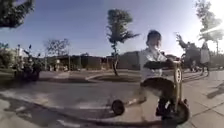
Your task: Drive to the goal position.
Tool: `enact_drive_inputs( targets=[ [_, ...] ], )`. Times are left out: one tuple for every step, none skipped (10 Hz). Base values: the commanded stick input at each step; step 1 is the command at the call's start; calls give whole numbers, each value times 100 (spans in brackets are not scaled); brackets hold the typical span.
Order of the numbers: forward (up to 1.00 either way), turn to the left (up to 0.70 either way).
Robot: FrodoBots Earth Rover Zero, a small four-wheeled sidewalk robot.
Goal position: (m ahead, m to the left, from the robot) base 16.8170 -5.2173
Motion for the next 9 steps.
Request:
enact_drive_inputs(
  targets=[
    [4,61],
    [4,61],
    [4,61],
    [4,61],
    [4,61],
    [4,58],
    [4,30],
    [4,0],
    [4,0]
  ],
)
